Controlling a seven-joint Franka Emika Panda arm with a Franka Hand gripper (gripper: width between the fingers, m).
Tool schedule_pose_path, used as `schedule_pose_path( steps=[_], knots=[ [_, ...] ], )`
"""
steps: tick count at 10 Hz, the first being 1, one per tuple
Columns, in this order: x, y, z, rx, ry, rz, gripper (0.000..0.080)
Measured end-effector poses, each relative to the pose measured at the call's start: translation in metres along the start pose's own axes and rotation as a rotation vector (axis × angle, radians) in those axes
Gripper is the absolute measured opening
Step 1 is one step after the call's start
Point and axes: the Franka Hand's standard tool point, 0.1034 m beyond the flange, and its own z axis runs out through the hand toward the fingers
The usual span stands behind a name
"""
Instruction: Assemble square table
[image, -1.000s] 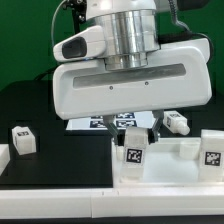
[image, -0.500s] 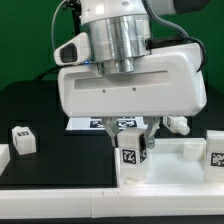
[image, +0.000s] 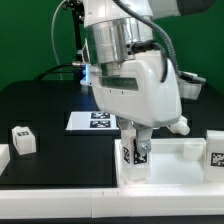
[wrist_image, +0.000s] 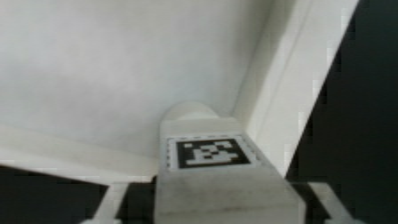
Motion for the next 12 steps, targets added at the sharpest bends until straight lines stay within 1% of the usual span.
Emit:
schedule_pose_path(
  steps=[1, 2, 3, 4, 5, 6, 7, 8, 9, 10, 11, 12],
  knots=[
    [0.0006, 0.0001, -0.0001, 0.000, 0.001, -0.014, 0.0293],
    [0.0013, 0.0004, -0.0003, -0.004, 0.001, -0.108, 0.0293],
    [0.0038, 0.0000, -0.0015, -0.010, 0.001, -0.259, 0.0517],
    [-0.0002, -0.0005, -0.0023, -0.039, -0.016, -0.428, 0.0517],
    [-0.0052, -0.0022, -0.0028, -0.059, -0.021, -0.590, 0.0621],
    [-0.0030, -0.0014, -0.0024, -0.056, -0.019, -0.614, 0.0641],
    [-0.0019, -0.0009, -0.0024, -0.057, -0.019, -0.662, 0.0641],
    [-0.0018, -0.0008, -0.0024, -0.057, -0.021, -0.754, 0.0648],
    [-0.0010, -0.0006, -0.0023, -0.061, -0.021, -0.881, 0.0648],
    [-0.0003, -0.0008, -0.0015, -0.076, -0.013, -1.098, 0.0649],
    [-0.0018, -0.0010, -0.0013, -0.084, -0.017, -1.267, 0.0649],
    [-0.0022, -0.0009, -0.0011, -0.084, -0.022, -1.353, 0.0649]
  ],
)
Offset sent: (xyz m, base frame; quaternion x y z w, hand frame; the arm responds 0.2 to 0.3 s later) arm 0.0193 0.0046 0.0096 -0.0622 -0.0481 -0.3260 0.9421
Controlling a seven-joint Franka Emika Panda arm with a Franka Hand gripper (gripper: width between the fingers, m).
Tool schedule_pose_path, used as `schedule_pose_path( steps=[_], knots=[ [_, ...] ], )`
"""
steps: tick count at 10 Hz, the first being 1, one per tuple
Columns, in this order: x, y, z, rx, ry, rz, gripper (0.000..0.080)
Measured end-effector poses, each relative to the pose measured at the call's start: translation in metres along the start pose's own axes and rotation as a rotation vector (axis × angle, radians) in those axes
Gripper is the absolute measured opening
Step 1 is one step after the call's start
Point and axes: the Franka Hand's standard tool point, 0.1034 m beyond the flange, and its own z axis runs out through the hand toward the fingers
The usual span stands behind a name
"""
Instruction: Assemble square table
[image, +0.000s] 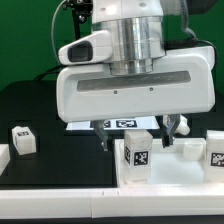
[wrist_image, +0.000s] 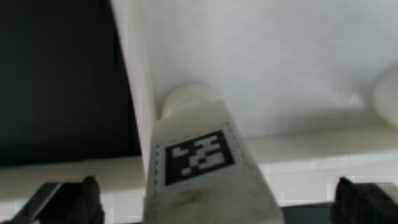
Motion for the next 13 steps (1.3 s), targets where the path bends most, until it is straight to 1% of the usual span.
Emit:
schedule_pose_path(
  steps=[1, 2, 3, 4, 5, 6, 8, 9, 10, 11, 12, 13],
  knots=[
    [0.0000, 0.0005, 0.0000, 0.000, 0.000, 0.018, 0.0620],
    [-0.0001, 0.0004, 0.0000, 0.000, 0.000, 0.034, 0.0620],
    [0.0000, 0.0005, 0.0000, 0.000, 0.000, 0.035, 0.0436],
    [0.0000, 0.0001, 0.0000, 0.002, 0.001, 0.095, 0.0436],
    [0.0001, 0.0021, -0.0002, 0.000, 0.002, 0.167, 0.0287],
    [0.0001, 0.0020, 0.0003, -0.001, 0.002, 0.224, 0.0287],
    [0.0004, 0.0008, 0.0008, -0.019, 0.011, 0.620, 0.0287],
    [0.0003, 0.0003, 0.0013, -0.026, 0.015, 0.776, 0.0287],
    [0.0006, 0.0002, 0.0015, -0.017, 0.017, 0.945, 0.0287],
    [0.0007, 0.0008, 0.0016, 0.002, 0.015, 1.113, 0.0287],
    [0.0006, 0.0010, 0.0017, 0.013, 0.011, 1.215, 0.0287],
    [-0.0003, -0.0005, 0.0021, 0.012, 0.004, 1.274, 0.0287]
  ],
)
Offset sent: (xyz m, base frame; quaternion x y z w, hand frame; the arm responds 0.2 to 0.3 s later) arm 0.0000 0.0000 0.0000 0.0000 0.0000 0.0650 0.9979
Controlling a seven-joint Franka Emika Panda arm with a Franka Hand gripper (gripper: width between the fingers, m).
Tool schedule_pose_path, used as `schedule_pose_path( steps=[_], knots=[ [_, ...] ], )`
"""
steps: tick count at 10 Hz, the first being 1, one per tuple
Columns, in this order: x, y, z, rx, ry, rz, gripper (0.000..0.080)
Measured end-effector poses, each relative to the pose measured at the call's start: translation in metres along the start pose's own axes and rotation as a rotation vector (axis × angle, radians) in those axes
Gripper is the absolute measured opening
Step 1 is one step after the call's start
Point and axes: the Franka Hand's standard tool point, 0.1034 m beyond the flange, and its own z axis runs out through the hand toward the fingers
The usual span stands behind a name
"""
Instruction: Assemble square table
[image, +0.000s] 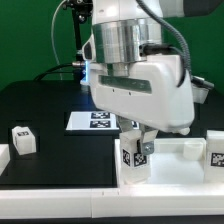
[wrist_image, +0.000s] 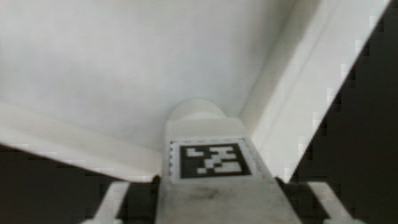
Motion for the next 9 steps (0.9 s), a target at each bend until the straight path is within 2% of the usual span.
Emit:
schedule_pose_path(
  steps=[1, 2, 4, 6, 7, 9],
  knots=[
    [-0.0004, -0.0001, 0.0001, 0.002, -0.003, 0.020, 0.0364],
    [-0.0005, -0.0002, 0.0001, 0.003, -0.003, -0.015, 0.0364],
    [-0.0039, -0.0018, -0.0005, 0.005, -0.005, -0.134, 0.0617],
    [-0.0103, -0.0025, 0.0032, -0.005, -0.002, -0.581, 0.0640],
    [-0.0088, -0.0023, 0.0027, -0.004, -0.001, -0.576, 0.0648],
    [-0.0075, -0.0018, 0.0027, -0.007, 0.001, -0.732, 0.0649]
  ],
)
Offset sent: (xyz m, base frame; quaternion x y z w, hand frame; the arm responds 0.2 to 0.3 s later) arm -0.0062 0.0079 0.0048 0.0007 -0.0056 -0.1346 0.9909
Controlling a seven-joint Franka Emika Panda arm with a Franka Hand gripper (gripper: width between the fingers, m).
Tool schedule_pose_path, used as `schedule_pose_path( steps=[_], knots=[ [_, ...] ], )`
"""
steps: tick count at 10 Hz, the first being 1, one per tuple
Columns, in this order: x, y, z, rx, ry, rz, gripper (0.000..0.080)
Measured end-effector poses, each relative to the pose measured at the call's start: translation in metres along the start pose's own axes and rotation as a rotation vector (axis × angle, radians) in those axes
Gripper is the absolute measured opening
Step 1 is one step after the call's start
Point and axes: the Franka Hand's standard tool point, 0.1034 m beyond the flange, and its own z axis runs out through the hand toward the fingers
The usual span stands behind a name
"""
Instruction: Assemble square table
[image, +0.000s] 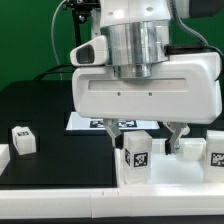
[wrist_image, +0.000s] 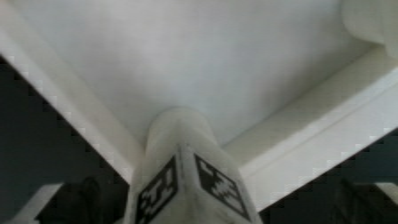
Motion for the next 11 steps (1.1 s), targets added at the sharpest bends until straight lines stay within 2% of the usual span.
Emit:
schedule_pose_path(
  steps=[1, 2, 3, 5, 6, 8, 9, 10, 11],
  knots=[
    [0.0004, 0.0002, -0.0003, -0.003, 0.001, -0.074, 0.0649],
    [0.0035, 0.0008, -0.0038, -0.035, 0.013, -0.271, 0.0649],
    [0.0064, 0.0018, -0.0073, -0.046, 0.016, -0.436, 0.0649],
    [0.0100, 0.0052, -0.0073, -0.049, 0.029, -0.621, 0.0649],
    [0.0094, 0.0049, -0.0067, -0.048, 0.029, -0.582, 0.0649],
    [0.0095, 0.0054, -0.0063, -0.049, 0.028, -0.570, 0.0395],
    [0.0093, 0.0053, -0.0061, -0.047, 0.029, -0.512, 0.0395],
    [0.0095, 0.0057, -0.0061, -0.047, 0.030, -0.456, 0.0284],
    [0.0097, 0.0061, -0.0061, -0.046, 0.033, -0.375, 0.0285]
  ],
)
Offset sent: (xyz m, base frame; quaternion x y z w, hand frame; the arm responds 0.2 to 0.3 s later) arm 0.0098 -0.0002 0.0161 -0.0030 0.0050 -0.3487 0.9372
